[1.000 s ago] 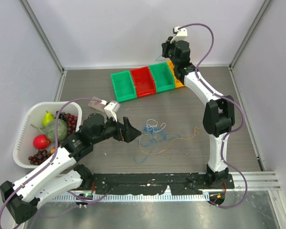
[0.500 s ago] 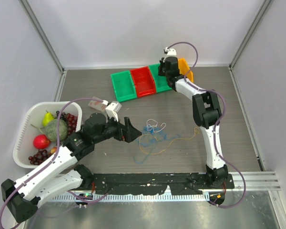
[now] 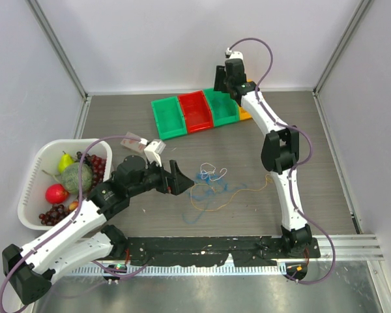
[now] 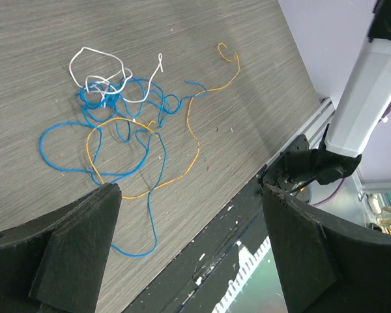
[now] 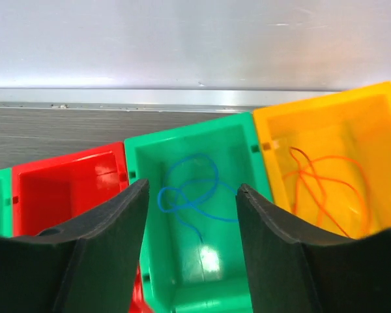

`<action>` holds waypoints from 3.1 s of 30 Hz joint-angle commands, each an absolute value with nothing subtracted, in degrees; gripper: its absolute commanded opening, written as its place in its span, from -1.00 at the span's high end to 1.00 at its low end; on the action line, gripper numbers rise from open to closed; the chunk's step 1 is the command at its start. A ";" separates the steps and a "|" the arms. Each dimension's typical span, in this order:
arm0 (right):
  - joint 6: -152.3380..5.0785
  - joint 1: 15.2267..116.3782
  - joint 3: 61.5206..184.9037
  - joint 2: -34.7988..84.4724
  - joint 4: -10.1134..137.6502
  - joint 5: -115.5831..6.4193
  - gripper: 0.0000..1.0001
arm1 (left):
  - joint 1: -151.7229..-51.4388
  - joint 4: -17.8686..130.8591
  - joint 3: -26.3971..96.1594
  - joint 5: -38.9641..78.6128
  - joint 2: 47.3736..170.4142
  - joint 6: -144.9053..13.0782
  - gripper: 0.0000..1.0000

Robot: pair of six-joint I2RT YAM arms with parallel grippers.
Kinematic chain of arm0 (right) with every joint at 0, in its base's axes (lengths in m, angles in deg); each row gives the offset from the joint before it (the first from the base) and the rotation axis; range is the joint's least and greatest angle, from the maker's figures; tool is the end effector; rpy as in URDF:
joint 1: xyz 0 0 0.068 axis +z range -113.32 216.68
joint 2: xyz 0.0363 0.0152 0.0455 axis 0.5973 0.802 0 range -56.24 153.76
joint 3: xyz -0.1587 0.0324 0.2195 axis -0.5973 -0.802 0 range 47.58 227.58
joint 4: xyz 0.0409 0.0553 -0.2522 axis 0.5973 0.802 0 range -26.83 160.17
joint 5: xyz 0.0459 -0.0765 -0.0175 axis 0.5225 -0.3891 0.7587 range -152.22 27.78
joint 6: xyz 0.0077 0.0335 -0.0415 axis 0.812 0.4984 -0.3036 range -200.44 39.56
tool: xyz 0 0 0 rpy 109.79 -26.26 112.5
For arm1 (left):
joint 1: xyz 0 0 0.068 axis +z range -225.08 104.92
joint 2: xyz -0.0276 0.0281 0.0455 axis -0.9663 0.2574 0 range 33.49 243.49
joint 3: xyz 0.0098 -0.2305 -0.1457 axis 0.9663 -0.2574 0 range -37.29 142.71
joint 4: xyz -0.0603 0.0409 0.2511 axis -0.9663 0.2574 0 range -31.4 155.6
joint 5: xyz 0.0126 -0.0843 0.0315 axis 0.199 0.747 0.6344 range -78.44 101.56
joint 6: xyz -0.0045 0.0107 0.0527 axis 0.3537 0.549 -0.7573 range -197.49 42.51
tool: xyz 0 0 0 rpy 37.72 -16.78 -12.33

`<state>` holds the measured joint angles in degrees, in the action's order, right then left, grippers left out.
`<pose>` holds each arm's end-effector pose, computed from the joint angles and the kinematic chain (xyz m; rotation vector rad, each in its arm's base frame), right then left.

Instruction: Untangle the cables

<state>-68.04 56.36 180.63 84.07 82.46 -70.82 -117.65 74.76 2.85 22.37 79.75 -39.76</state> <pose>0.5398 0.1874 0.2618 -0.0348 2.0342 0.2003 0.1342 -0.1323 0.2964 0.2234 2.1100 -1.0691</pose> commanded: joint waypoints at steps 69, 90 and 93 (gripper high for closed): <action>-43.97 80.45 76.32 3.61 63.52 -49.57 -0.26 | -122.19 61.15 -1.96 4.27 108.72 -26.16 0.26; -43.44 81.06 76.58 7.12 60.36 -49.13 -0.26 | -122.28 61.41 -3.63 7.69 105.64 -25.90 0.15; -43.44 81.24 76.58 7.30 60.27 -49.13 -0.26 | -122.37 61.41 -2.57 9.10 107.75 -26.34 0.15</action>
<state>-44.00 80.71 75.00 7.11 63.32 -49.82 -122.11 62.63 -3.55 7.27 106.37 -25.44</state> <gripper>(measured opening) 0.631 0.427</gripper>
